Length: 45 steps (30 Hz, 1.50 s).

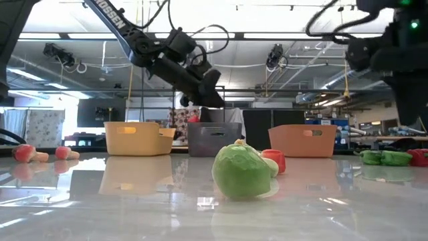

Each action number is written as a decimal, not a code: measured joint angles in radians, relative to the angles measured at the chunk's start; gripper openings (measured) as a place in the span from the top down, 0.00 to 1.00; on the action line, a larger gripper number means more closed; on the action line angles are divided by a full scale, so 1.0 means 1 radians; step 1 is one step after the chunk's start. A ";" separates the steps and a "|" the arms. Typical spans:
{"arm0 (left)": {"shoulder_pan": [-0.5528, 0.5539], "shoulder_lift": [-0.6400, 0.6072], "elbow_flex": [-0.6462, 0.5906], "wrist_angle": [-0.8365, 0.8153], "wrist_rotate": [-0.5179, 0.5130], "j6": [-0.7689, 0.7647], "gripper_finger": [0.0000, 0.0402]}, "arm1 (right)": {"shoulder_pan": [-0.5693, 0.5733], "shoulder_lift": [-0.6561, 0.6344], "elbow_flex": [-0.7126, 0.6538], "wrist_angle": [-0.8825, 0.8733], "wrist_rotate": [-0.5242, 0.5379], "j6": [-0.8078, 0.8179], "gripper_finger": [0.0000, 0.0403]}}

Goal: Sort produce into baskets
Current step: Put the red chili pepper into the black bin

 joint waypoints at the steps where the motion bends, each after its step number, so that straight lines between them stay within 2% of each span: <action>1: -0.001 -0.006 0.000 -0.002 0.000 -0.001 0.65 | 0.006 0.000 -0.011 0.006 -0.004 0.021 0.60; 8: -0.002 -0.010 0.000 -0.068 0.002 0.000 0.65 | 0.022 -0.002 -0.099 0.043 -0.017 0.163 0.60; 22: -0.002 -0.010 -0.001 -0.122 -0.005 0.043 0.65 | -0.026 -0.073 -0.297 0.273 0.011 0.162 0.61; 27: -0.003 -0.010 -0.001 -0.134 -0.007 0.055 0.65 | -0.036 -0.089 -0.317 0.290 0.016 0.161 0.71; 32: -0.013 -0.010 -0.001 -0.134 0.011 0.082 0.65 | -0.031 -0.112 -0.287 0.283 0.154 0.122 0.85; 35: -0.022 -0.010 -0.002 -0.134 0.037 0.088 0.65 | -0.030 -0.121 -0.262 0.290 0.247 0.040 0.87; 38: -0.034 -0.010 -0.002 -0.128 0.105 0.141 0.65 | -0.030 -0.124 -0.246 0.370 0.347 -0.115 0.85; 41: -0.061 -0.010 -0.002 -0.129 0.264 0.253 0.65 | -0.038 -0.124 -0.245 0.516 0.411 -0.332 0.85; 45: -0.132 -0.010 -0.002 -0.128 0.441 0.407 0.65 | -0.061 -0.123 -0.245 0.738 0.396 -0.576 0.85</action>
